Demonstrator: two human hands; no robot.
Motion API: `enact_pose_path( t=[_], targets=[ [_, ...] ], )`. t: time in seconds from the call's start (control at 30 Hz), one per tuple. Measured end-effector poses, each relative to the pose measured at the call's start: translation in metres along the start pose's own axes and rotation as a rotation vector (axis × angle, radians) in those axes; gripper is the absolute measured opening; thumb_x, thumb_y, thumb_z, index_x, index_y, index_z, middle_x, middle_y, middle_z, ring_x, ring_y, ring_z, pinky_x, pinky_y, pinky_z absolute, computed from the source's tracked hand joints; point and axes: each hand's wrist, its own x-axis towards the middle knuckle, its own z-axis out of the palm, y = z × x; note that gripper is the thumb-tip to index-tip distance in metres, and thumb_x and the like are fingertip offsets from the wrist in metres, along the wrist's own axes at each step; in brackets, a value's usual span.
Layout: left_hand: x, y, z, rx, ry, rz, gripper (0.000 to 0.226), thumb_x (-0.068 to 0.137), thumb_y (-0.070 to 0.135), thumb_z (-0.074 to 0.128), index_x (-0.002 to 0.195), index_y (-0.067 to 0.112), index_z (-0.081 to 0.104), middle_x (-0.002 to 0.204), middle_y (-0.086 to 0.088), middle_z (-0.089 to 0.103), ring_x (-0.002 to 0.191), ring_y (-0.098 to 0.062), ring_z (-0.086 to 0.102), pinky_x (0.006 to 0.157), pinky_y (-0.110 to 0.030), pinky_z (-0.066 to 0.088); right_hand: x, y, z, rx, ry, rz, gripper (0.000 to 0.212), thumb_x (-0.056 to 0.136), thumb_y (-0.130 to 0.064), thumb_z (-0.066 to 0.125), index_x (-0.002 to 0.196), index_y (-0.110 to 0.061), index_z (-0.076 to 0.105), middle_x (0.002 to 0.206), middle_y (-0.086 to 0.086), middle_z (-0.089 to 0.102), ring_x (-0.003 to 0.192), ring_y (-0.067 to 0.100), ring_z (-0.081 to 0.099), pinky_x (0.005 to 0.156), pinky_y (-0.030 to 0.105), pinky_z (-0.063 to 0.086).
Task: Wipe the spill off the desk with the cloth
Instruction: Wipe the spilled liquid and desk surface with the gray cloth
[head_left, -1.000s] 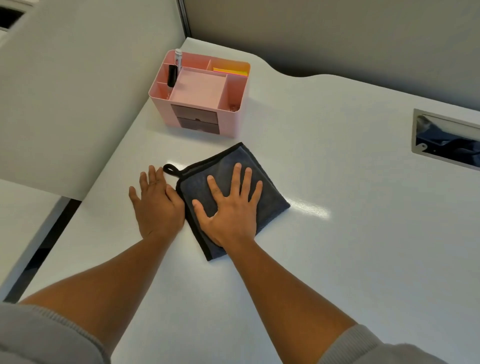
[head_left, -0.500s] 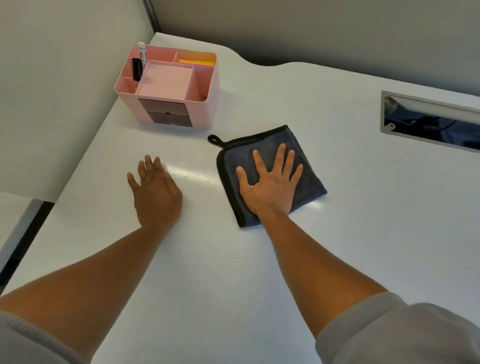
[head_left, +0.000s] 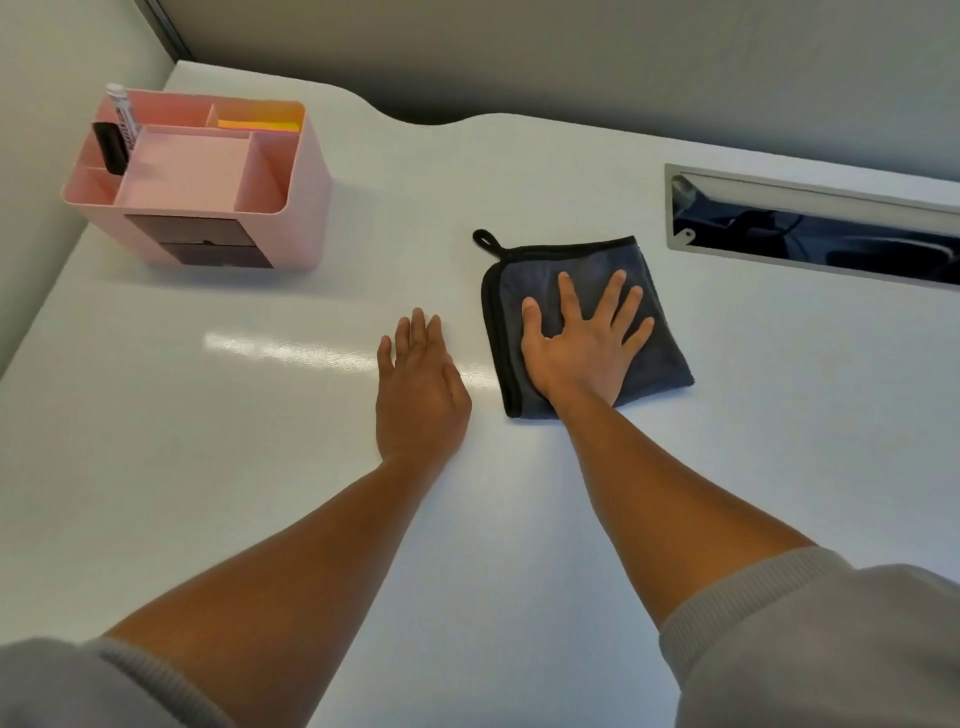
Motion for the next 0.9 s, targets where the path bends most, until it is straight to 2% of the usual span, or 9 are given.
enact_pose_path(
  t=[0.5,0.9],
  targets=[
    [0.005,0.006,0.008,0.114,-0.019,-0.034,0.054,0.099,0.021,0.027,0.151,0.009,0.029,0.16,-0.008,0.023,0.15,-0.02,0.013,0.123,-0.034,0.006,0.085,0.025,-0.013,-0.01,0.006,-0.076,0.073,0.091,-0.076,0.016,0.155,-0.04,0.025,0.168,0.011,0.001,0.154,0.033,-0.005,0.122,0.058,-0.005],
    [0.004,0.004,0.004,0.106,-0.032,-0.028,0.055,0.098,0.021,0.025,0.151,0.007,0.028,0.161,-0.009,0.022,0.15,-0.021,0.013,0.122,-0.037,0.008,0.013,0.101,-0.026,0.033,0.044,0.221,0.07,0.095,-0.071,0.02,0.156,-0.037,0.024,0.168,0.011,-0.001,0.154,0.032,-0.006,0.122,0.059,-0.003]
  ],
)
